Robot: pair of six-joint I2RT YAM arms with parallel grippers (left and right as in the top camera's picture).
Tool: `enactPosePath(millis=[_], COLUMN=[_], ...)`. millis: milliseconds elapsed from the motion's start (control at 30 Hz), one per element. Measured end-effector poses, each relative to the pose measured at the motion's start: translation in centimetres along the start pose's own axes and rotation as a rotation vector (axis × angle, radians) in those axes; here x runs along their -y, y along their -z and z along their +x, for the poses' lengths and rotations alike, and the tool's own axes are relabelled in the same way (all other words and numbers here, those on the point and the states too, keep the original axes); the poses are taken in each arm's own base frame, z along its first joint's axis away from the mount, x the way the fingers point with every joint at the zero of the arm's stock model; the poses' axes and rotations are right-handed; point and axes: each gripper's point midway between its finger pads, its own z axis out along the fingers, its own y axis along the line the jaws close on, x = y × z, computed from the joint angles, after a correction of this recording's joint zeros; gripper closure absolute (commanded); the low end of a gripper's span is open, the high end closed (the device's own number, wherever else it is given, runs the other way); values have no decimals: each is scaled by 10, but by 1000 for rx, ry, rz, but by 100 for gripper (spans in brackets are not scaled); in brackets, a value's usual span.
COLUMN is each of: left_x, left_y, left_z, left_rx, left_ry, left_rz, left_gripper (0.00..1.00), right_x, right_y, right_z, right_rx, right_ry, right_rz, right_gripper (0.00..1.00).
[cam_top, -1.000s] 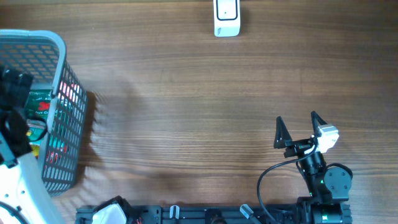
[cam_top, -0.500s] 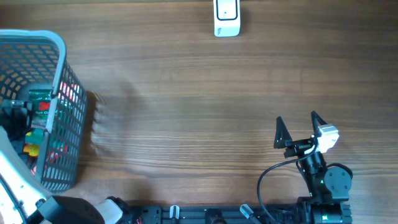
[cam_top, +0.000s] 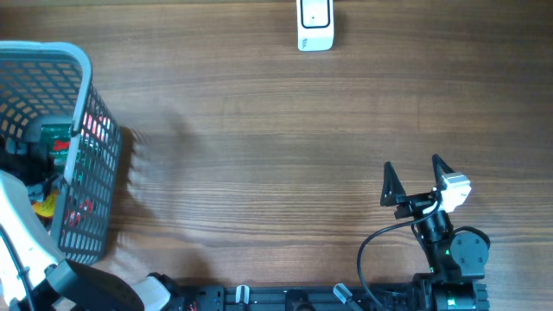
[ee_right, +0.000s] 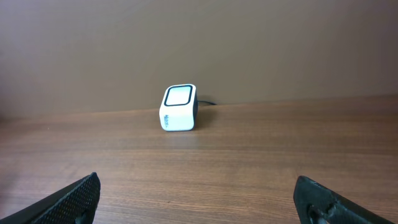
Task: Scan the item barcode
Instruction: 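Reach the left gripper into the basket toward the green 3M gloves pack, then lift the green 3M gloves pack out and drop it on the table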
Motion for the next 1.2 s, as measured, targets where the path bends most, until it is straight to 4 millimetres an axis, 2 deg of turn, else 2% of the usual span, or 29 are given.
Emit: enactPosePath(millis=[100, 133, 200, 267, 300, 367, 400, 467, 500, 533, 600, 633, 667, 800, 867, 1000, 1100, 1200], left_x=[21, 36, 51, 71, 77, 87, 91, 93, 94, 94, 87, 75, 56, 14, 4, 3, 11, 16], left_y=[24, 47, 80, 144, 171, 223, 250, 275, 296, 308, 331, 333, 328, 309, 305, 299, 279, 246], left_z=[-19, -32, -44, -55, -54, -38, -21, 0, 22, 37, 89, 117, 150, 201, 211, 211, 201, 198], left_rx=[65, 124, 201, 327, 372, 425, 427, 417, 393, 374, 263, 183, 65, -105, -128, -105, -110, -183], left_ry=[-9, -17, -28, -48, -59, -99, -134, -175, -219, -254, -377, -411, -421, -470, -509, -563, -573, -556], left_rz=[59, 112, 182, 305, 362, 509, 598, 687, 768, 820, 937, 949, 929, 830, 803, 805, 810, 831], left_gripper=[96, 96, 96, 96, 96, 96, 96, 96, 96, 96, 96, 96, 96, 96, 96, 96, 96, 96], right_x=[0, 0, 0, 0, 0, 0, 0, 0, 0, 0, 0, 0, 0, 0, 0, 0, 0, 0], right_y=[0, 0, 0, 0, 0, 0, 0, 0, 0, 0, 0, 0, 0, 0, 0, 0, 0, 0], right_z=[0, 0, 0, 0, 0, 0, 0, 0, 0, 0, 0, 0, 0, 0, 1, 1, 1, 1], right_rx=[0, 0, 0, 0, 0, 0, 0, 0, 0, 0, 0, 0, -1, -2, -3, -3, -4, -4], right_ry=[0, 0, 0, 0, 0, 0, 0, 0, 0, 0, 0, 0, 0, 0, -1, -1, -1, -1], right_rz=[0, 0, 0, 0, 0, 0, 0, 0, 0, 0, 0, 0, 0, 1, 0, 0, 1, 1], right_gripper=[0, 0, 1, 0, 0, 0, 0, 0, 0, 0, 0, 0, 0, 0, 0, 0, 0, 0])
